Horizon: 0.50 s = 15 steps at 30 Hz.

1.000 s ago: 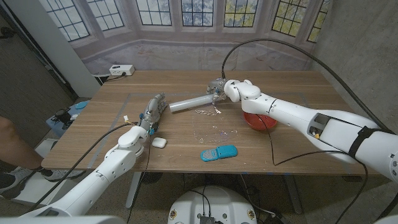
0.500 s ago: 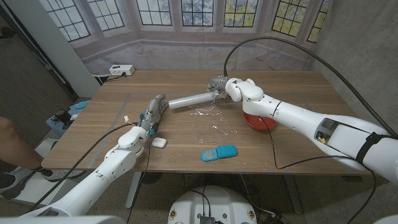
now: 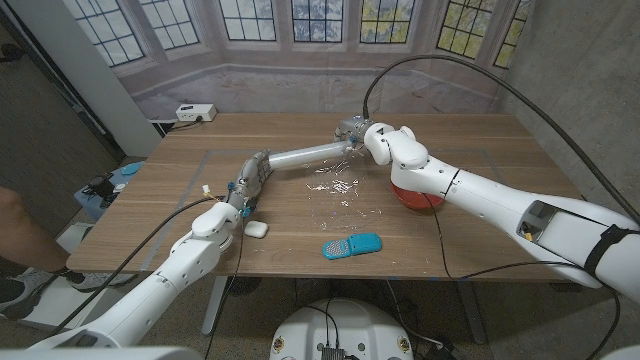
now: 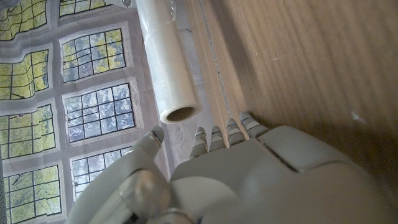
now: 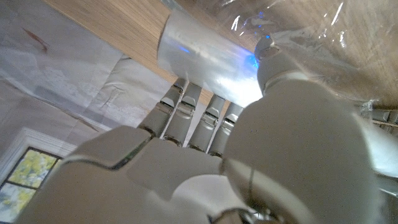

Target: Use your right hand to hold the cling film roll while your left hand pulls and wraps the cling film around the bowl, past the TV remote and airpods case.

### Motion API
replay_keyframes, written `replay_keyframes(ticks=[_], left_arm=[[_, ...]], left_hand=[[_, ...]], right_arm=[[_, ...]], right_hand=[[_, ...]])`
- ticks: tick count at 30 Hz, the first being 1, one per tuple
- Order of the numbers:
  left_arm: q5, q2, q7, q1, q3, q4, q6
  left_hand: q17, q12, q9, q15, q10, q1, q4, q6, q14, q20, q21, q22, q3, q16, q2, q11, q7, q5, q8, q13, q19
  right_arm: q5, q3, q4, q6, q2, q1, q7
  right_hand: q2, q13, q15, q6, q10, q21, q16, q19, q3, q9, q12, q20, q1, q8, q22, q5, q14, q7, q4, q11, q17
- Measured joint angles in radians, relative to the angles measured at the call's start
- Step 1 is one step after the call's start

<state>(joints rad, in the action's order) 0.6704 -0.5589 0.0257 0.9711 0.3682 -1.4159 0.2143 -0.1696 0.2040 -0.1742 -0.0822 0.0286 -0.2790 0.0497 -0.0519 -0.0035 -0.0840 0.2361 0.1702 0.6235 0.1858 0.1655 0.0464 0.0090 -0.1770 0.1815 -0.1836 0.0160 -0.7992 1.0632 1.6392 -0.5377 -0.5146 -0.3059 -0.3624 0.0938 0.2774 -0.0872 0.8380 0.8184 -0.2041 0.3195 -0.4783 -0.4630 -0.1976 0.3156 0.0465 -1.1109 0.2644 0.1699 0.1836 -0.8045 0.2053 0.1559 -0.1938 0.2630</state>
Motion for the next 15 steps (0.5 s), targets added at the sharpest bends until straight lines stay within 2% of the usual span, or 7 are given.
replay_keyframes(ticks=[7,13,15], left_arm=[[0.003,0.004,-0.016,-0.010,0.005,0.015,0.002],[0.004,0.006,-0.029,-0.019,0.008,0.028,0.003],[0.004,0.008,-0.033,-0.024,0.009,0.035,0.003]], left_hand=[[0.000,0.000,0.000,0.000,0.000,0.004,0.000,0.000,0.000,-0.001,-0.008,0.000,0.000,0.000,-0.004,0.000,0.000,0.000,0.000,0.000,-0.001],[0.000,0.000,0.000,0.000,0.000,0.004,0.000,0.000,0.000,-0.005,-0.008,0.000,0.000,0.000,-0.004,0.000,0.000,0.000,0.000,0.000,-0.006],[0.000,0.000,0.000,0.000,0.000,0.004,0.000,0.000,0.000,-0.005,-0.008,0.000,0.000,-0.005,-0.004,0.000,0.000,0.000,0.000,0.000,-0.006]], right_arm=[[-0.028,-0.017,0.054,-0.043,-0.009,-0.019,-0.021],[-0.047,-0.030,0.095,-0.076,-0.015,-0.033,-0.039],[-0.058,-0.033,0.105,-0.092,-0.017,-0.037,-0.048]], right_hand=[[0.000,0.000,-0.003,0.004,0.001,0.000,0.000,-0.004,0.004,0.000,0.000,0.004,0.000,-0.001,0.000,0.000,-0.003,-0.004,-0.004,0.001,-0.003],[0.000,0.000,-0.008,-0.001,0.001,0.000,-0.003,-0.004,0.004,0.000,0.000,0.004,0.000,-0.003,0.000,-0.003,-0.007,-0.008,-0.004,0.011,-0.004],[0.000,0.000,-0.009,-0.002,0.001,0.000,-0.003,-0.004,0.011,0.000,0.000,0.004,0.000,-0.004,0.000,-0.003,-0.009,-0.010,-0.003,0.011,-0.004]])
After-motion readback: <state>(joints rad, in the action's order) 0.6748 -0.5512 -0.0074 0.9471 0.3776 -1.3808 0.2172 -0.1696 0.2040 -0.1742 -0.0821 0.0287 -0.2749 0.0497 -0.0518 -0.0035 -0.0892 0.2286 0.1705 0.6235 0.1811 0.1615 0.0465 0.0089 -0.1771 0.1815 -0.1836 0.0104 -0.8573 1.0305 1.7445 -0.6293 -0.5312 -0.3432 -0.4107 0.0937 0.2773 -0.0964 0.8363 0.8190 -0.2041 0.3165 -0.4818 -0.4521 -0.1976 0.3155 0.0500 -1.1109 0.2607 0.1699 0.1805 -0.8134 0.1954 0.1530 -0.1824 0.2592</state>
